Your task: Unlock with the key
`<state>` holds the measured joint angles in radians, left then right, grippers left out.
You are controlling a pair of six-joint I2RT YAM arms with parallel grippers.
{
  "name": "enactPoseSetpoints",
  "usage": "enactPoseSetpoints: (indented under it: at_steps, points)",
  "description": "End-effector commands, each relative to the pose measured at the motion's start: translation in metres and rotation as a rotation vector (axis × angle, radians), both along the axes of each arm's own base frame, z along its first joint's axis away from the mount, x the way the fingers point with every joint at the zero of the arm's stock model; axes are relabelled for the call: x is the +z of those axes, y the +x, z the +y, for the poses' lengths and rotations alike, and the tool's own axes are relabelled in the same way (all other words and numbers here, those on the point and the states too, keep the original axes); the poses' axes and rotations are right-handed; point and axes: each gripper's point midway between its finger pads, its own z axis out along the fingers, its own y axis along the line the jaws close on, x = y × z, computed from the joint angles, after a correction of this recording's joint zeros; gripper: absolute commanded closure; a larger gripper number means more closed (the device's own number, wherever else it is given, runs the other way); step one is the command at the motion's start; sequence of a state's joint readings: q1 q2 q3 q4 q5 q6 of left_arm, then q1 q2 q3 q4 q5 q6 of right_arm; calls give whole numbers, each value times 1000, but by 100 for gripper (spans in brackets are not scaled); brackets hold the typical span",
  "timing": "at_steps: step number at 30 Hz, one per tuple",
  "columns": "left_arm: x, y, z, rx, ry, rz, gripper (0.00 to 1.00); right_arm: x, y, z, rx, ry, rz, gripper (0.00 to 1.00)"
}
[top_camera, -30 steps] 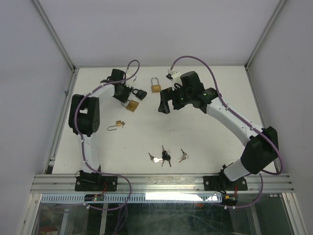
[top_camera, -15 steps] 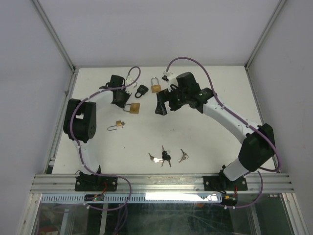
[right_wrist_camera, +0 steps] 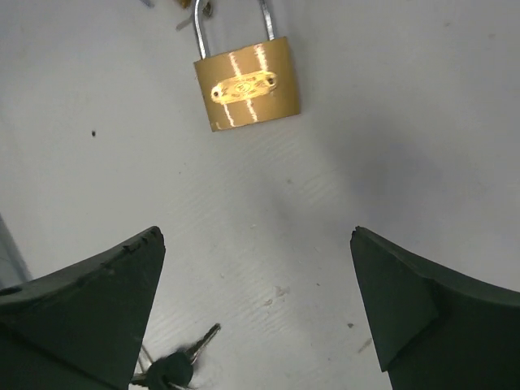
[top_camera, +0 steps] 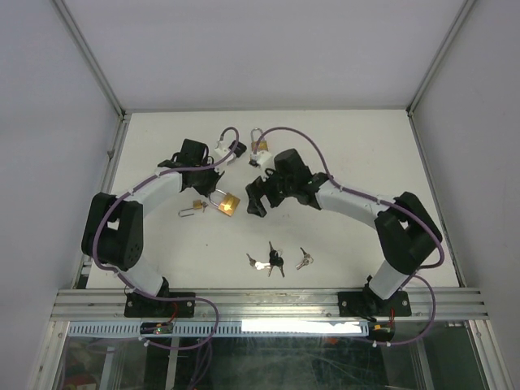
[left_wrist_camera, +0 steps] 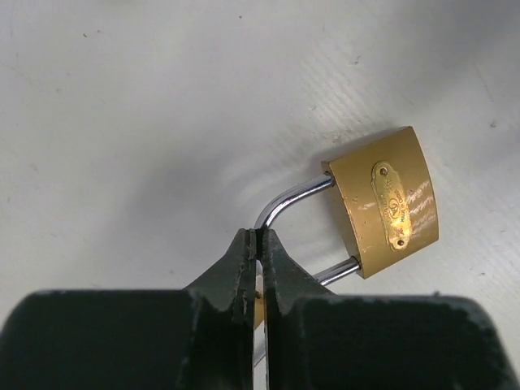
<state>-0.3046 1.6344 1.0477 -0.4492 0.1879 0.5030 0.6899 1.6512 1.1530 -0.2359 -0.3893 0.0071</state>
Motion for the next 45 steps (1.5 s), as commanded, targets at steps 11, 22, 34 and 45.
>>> enactPoseSetpoints:
  at_steps: [11, 22, 34, 45]
  points:
    - [5, 2, -19, 44, -89, 18, 100, -57, 33, 105, 125, -25, -483, 0]
    - [41, 40, 16, 276, -144, 13, 53, -97, 9, 103, 275, -271, -221, 4]
    - [78, 69, 72, 463, -164, -77, 8, -109, 6, 81, 253, -433, -121, 14]
    - [62, 74, 92, 503, -111, -68, 2, -93, 21, 77, 252, -452, -158, 9]
